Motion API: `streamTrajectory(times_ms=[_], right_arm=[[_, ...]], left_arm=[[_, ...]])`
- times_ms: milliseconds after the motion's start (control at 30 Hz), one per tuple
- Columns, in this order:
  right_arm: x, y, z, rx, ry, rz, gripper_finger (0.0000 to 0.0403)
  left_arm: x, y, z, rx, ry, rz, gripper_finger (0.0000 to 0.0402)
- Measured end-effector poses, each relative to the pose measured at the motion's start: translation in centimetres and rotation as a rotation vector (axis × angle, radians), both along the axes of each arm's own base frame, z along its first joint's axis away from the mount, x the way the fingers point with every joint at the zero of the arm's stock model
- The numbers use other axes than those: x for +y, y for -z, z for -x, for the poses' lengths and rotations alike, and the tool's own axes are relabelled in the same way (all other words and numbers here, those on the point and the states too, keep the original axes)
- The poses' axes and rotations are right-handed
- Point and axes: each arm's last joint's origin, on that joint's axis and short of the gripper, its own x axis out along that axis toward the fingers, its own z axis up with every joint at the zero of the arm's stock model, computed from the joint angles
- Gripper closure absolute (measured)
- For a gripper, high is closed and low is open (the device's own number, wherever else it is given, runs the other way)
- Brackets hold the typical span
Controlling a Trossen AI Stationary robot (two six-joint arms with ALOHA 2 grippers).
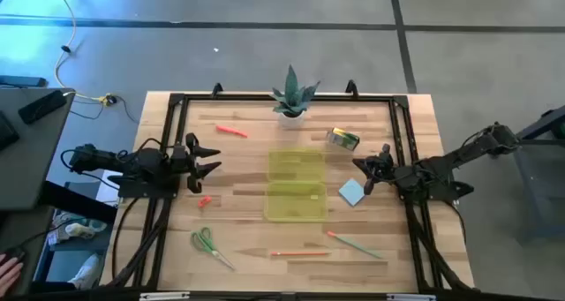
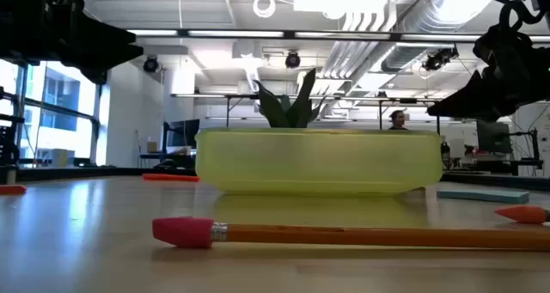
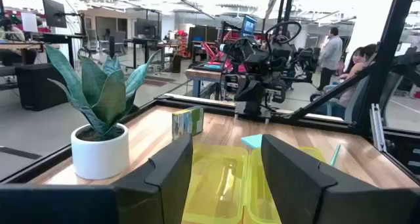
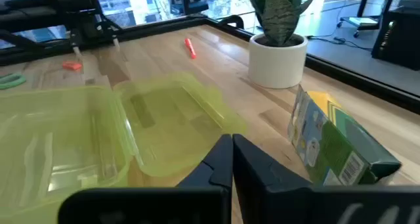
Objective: Pack school essentials
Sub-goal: Put the orange eraser into the yellow supply box
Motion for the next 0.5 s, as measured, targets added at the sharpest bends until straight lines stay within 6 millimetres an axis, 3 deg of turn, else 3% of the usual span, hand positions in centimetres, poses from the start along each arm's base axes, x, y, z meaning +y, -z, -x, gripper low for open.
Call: streamTrajectory(times_ms=[333,500], right_arm=[[0.0,0.0,0.0,-0.009,0.002,-0.020,0.0402],[0.0,0.0,0.0,-0.008,0.001,-0.019,0.0402]], left_arm=[[0.0,-0.2,0.0,-0.052,0.006,0.080,0.0229],[0.0,-1.9,0.4,-0.118,0.010,0.102,0.0229]])
